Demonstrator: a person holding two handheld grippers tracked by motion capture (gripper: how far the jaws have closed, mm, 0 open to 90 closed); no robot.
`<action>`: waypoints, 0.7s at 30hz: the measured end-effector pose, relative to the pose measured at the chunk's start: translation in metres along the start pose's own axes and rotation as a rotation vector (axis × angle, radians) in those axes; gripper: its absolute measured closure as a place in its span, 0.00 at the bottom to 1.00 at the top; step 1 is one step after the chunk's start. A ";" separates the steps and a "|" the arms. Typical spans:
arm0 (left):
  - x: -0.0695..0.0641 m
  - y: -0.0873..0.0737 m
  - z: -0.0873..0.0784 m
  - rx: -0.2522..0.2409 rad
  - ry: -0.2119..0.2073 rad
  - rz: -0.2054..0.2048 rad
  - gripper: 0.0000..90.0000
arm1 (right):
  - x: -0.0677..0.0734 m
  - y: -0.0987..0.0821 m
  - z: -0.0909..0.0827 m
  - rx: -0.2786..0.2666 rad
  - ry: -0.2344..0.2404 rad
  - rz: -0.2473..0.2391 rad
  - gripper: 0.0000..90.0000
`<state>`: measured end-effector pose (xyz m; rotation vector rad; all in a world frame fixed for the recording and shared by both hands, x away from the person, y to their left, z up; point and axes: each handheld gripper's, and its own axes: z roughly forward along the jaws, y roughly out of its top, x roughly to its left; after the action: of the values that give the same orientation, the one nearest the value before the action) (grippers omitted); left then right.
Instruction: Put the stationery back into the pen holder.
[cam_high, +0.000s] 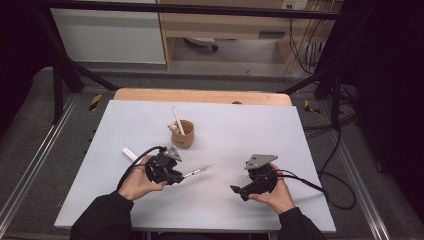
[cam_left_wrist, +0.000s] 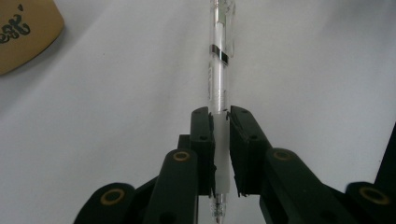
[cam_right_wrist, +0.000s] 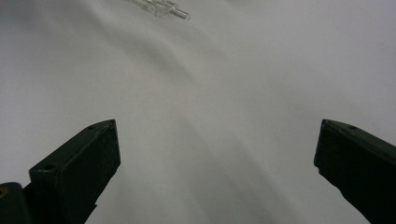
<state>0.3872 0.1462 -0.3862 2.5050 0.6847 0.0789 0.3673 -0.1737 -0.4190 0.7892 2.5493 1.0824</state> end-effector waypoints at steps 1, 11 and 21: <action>0.000 0.000 -0.001 0.001 -0.001 -0.001 0.88 | 0.002 0.002 0.001 0.004 -0.003 -0.012 0.01; -0.001 0.008 -0.007 0.018 0.013 0.009 0.88 | 0.020 0.020 0.011 0.025 -0.010 -0.137 0.02; -0.011 0.023 -0.007 0.043 0.016 0.051 0.88 | 0.035 0.037 0.015 0.037 -0.035 -0.256 0.04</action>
<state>0.3868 0.1277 -0.3674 2.5657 0.6357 0.1036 0.3590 -0.1232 -0.4033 0.4688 2.5598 0.9339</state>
